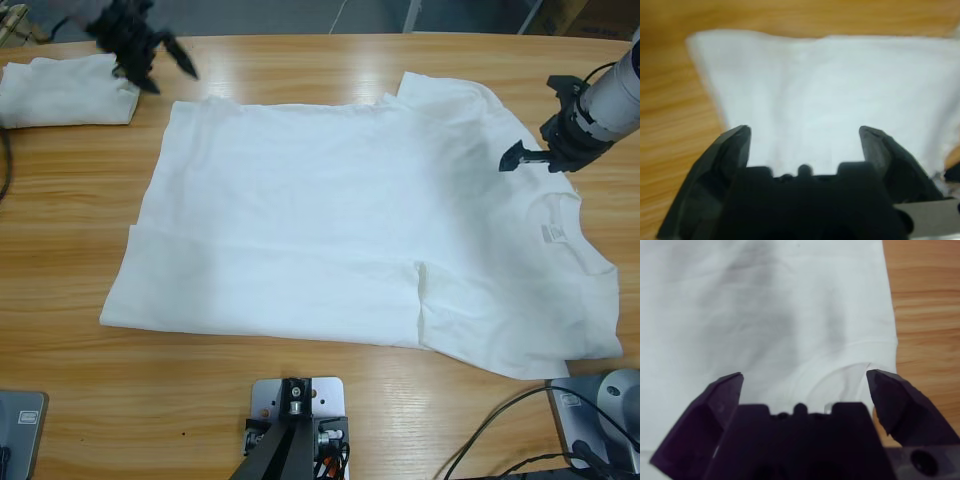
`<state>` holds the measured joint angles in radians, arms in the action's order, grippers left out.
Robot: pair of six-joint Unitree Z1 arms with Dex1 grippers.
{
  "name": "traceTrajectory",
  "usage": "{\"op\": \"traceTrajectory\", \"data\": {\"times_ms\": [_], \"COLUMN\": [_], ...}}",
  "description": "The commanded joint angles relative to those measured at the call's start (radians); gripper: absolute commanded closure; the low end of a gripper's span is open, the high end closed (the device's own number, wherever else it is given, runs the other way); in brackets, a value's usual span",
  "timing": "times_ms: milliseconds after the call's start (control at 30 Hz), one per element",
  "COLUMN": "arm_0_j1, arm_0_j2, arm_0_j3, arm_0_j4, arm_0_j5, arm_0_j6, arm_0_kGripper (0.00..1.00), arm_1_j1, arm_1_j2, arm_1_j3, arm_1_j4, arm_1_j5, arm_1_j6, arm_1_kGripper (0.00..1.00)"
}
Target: Fold clothes
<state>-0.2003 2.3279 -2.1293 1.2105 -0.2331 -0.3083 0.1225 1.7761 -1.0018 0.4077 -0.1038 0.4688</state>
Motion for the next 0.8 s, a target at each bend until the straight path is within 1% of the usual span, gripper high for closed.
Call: {"op": "traceTrajectory", "data": {"times_ms": [33,100,200,267,367,467,533,700,800], "arm_0_j1": [0.005,0.020,0.042,0.064,0.100,0.125,0.115,0.076,0.063], "arm_0_j2": [-0.169,-0.149,-0.137,-0.122,-0.090,-0.058,-0.041,-0.010,-0.008], "arm_0_j3": [0.342,0.357,0.508,0.554,0.549,0.516,0.492,0.496,0.491], "arm_0_j4": [-0.304,-0.343,-0.519,-0.587,-0.610,-0.611,-0.610,-0.597,-0.590], "arm_0_j5": [0.081,0.027,-0.062,-0.099,-0.122,-0.123,-0.121,-0.097,-0.058], "arm_0_j6": [-0.041,-0.088,-0.158,-0.169,-0.169,-0.168,-0.168,-0.168,-0.169], "arm_0_kGripper": [0.128,0.128,0.128,0.128,0.128,0.128,0.128,0.150,0.158], "arm_1_j1": [-0.017,-0.017,-0.017,-0.017,-0.017,-0.017,-0.017,-0.017,-0.017], "arm_1_j2": [-0.036,-0.045,-0.052,-0.054,-0.051,-0.047,-0.044,-0.035,-0.030], "arm_1_j3": [0.022,0.030,0.045,0.051,0.055,0.056,0.052,0.035,0.031], "arm_1_j4": [-0.017,-0.015,-0.015,-0.015,-0.017,-0.017,-0.018,-0.018,-0.019], "arm_1_j5": [0.007,0.006,0.004,0.004,0.004,0.004,0.004,0.003,0.001], "arm_1_j6": [0.001,0.001,0.001,0.001,0.001,0.001,0.001,0.001,-0.001], "arm_1_kGripper": [0.009,0.009,0.009,0.009,0.009,0.009,0.009,0.009,0.009]}}
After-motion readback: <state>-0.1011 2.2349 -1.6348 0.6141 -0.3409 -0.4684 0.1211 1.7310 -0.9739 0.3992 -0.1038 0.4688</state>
